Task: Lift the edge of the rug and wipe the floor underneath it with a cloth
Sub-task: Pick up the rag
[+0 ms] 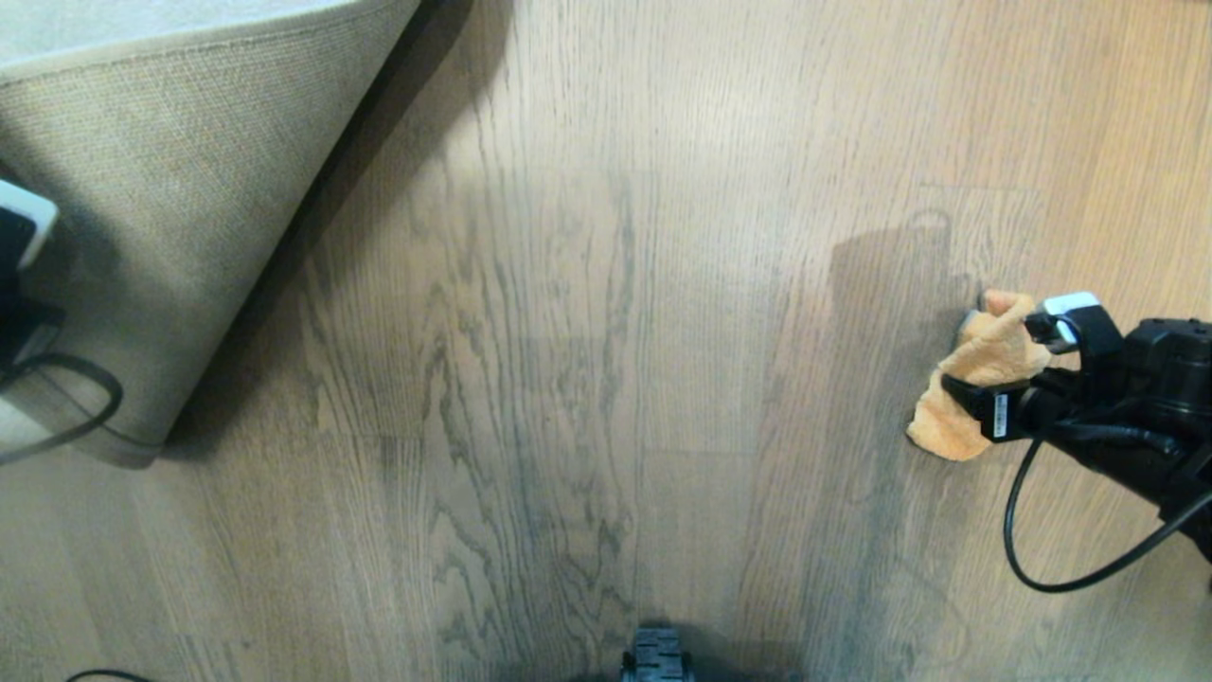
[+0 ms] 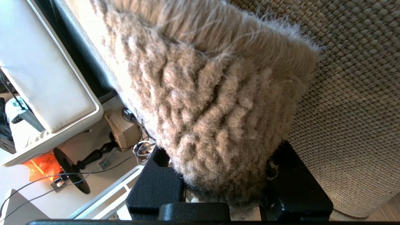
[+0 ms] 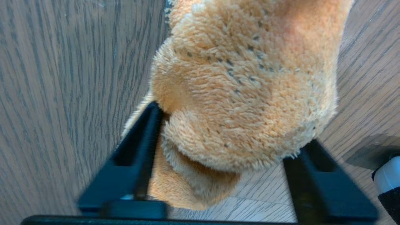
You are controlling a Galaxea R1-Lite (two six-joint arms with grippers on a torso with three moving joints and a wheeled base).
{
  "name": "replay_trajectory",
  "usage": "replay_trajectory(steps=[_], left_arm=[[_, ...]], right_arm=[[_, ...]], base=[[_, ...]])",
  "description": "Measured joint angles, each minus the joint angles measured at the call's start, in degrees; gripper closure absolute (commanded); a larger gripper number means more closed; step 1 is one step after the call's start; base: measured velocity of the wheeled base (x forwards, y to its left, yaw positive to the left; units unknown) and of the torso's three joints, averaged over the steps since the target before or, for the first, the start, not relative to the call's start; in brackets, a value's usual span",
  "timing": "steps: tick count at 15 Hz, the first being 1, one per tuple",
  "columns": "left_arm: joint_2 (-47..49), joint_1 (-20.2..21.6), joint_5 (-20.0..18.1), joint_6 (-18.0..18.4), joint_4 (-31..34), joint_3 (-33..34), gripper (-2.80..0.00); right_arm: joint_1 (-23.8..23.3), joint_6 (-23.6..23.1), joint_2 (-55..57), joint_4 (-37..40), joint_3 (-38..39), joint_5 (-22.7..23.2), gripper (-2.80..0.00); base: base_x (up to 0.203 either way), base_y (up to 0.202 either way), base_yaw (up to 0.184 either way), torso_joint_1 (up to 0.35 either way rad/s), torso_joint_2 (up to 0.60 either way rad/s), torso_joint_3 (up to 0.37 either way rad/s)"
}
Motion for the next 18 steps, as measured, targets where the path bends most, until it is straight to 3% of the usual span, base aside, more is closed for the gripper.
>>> replay_trajectory(steps=[9,18], left_arm=[[0.1,0.0,0.0,0.0,-0.1,0.0,0.00],[0.1,-0.2,-0.1,0.0,0.0,0.0,0.00]], right_arm=[[0.1,0.1,-1.5,0.0,2.5,0.1,0.00],[0.1,0.1,-10.2,-0.1,8.0,0.2,0.00]], base=[[0.000,0.000,0.000,0.000,0.00,0.000],[0.000,0.000,0.000,0.000,0.00,0.000]])
